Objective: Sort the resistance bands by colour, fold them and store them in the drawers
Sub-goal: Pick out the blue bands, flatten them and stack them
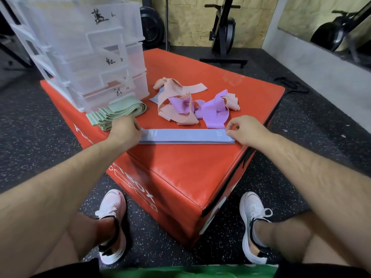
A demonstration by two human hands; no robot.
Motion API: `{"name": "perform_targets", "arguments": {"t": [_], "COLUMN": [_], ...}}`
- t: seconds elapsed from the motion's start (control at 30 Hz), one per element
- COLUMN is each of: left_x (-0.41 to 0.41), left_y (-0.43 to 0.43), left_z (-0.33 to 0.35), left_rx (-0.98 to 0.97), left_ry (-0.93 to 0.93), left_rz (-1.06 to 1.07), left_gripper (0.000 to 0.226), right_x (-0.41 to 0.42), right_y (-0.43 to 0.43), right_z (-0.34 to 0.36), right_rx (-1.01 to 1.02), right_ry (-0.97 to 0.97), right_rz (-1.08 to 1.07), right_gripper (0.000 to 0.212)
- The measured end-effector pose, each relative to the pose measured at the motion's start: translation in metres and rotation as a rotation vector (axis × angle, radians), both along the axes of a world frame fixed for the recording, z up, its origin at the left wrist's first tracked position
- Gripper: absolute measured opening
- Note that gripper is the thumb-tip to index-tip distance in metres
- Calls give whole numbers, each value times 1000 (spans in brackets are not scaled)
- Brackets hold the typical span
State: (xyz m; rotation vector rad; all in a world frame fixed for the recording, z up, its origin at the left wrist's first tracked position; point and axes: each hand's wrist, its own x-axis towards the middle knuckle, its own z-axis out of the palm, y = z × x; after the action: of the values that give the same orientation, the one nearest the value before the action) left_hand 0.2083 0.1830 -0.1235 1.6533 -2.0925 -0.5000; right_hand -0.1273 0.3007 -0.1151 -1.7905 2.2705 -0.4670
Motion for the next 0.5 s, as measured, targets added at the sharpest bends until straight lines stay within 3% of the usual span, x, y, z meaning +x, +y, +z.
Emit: {"name": "perform_targets", "arguments": {"t": [0.17,0.27,0.4,0.5], "left_x": [1,-7,-20,-29], "left_y": [-6,-16,-39,-57], "left_z": [9,27,37,38], "left_rx": [9,-75,-125,-114], "left_ry": [-51,-3,33,-8], "left_rz": [-29,-66,-149,-147], "left_gripper": [18,23,13,18], "right_x": [9,29,65,92], "right_y": [-9,-24,-61,-93], "right_z": [17,32,41,40], "right_rx": [-25,-142,-238,-273], "right_ry": [152,122,66,149], "right_rz": [32,63,167,244], "right_gripper": [15,18,24,29]}}
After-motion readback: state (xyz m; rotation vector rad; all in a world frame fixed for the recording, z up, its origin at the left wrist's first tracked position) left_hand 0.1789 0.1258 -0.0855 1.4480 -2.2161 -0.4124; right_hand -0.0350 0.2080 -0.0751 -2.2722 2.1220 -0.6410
